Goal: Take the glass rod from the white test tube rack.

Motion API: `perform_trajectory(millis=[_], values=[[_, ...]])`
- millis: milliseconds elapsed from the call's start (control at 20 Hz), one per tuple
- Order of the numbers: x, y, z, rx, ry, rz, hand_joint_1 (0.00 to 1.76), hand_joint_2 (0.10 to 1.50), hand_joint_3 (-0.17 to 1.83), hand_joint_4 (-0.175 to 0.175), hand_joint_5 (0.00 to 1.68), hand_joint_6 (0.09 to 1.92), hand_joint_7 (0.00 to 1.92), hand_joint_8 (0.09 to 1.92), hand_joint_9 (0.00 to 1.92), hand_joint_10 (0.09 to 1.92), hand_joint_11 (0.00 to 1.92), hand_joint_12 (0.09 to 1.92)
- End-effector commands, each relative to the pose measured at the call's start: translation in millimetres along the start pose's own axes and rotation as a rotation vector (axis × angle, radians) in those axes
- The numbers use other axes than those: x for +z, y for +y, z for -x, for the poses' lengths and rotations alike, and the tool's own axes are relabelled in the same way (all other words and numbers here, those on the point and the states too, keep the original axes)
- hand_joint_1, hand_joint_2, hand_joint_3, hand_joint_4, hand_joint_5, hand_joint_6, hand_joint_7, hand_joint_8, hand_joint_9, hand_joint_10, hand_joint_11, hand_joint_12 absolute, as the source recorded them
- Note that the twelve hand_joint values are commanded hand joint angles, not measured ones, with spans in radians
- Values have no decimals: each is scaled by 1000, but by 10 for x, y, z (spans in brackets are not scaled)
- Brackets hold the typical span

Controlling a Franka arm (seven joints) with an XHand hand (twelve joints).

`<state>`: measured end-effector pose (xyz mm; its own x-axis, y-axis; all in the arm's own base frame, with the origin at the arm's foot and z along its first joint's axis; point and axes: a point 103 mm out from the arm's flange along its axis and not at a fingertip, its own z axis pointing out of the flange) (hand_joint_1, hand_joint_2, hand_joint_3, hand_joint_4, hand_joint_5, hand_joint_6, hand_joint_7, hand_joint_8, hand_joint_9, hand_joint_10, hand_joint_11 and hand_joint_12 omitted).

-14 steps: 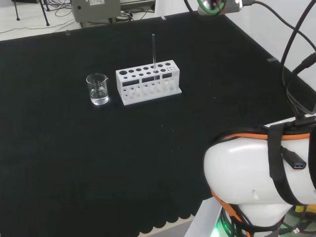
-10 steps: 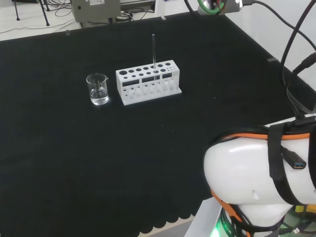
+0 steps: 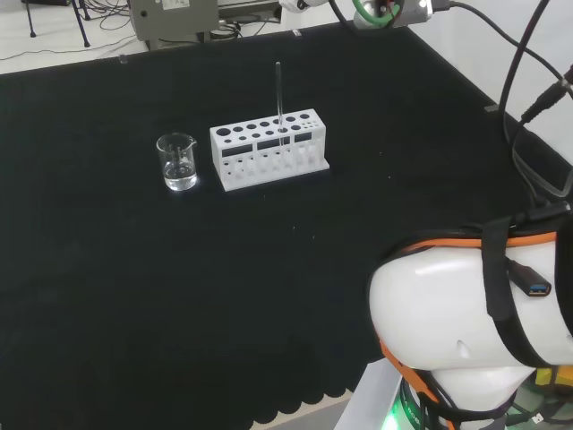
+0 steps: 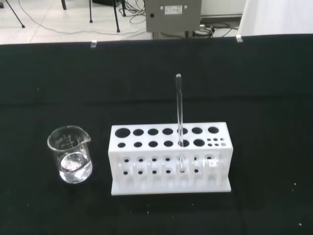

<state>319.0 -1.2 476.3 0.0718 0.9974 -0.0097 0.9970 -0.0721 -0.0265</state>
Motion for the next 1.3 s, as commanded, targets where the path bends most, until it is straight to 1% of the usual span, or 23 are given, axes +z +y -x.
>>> perform_trajectory(millis=[50, 350, 600, 700, 800, 1050, 1300], values=[[-56, 73, 76, 14, 13, 30, 550, 946, 292, -124, 80, 87, 0, 475, 0, 563, 0, 793], [-18, 329, 139, -4, 24, 36, 553, 959, 266, -126, 102, 87, 0, 578, 0, 699, 0, 1008], [-90, 554, 214, -14, 32, 44, 549, 965, 260, -127, 115, 87, 0, 661, 0, 792, 0, 1116], [-106, 653, 234, -23, 30, 54, 547, 966, 259, -128, 121, 87, 0, 693, 15, 827, 0, 1164], [-96, 773, 254, -25, 34, 49, 544, 967, 260, -128, 124, 87, 1, 732, 49, 854, 0, 1222], [27, 1061, 319, -42, 47, 33, 533, 967, 266, -133, 144, 87, 46, 805, 144, 891, 0, 1333], [180, 1335, 342, -66, 45, 19, 537, 962, 272, -141, 173, 87, 98, 843, 235, 907, 0, 1399]])
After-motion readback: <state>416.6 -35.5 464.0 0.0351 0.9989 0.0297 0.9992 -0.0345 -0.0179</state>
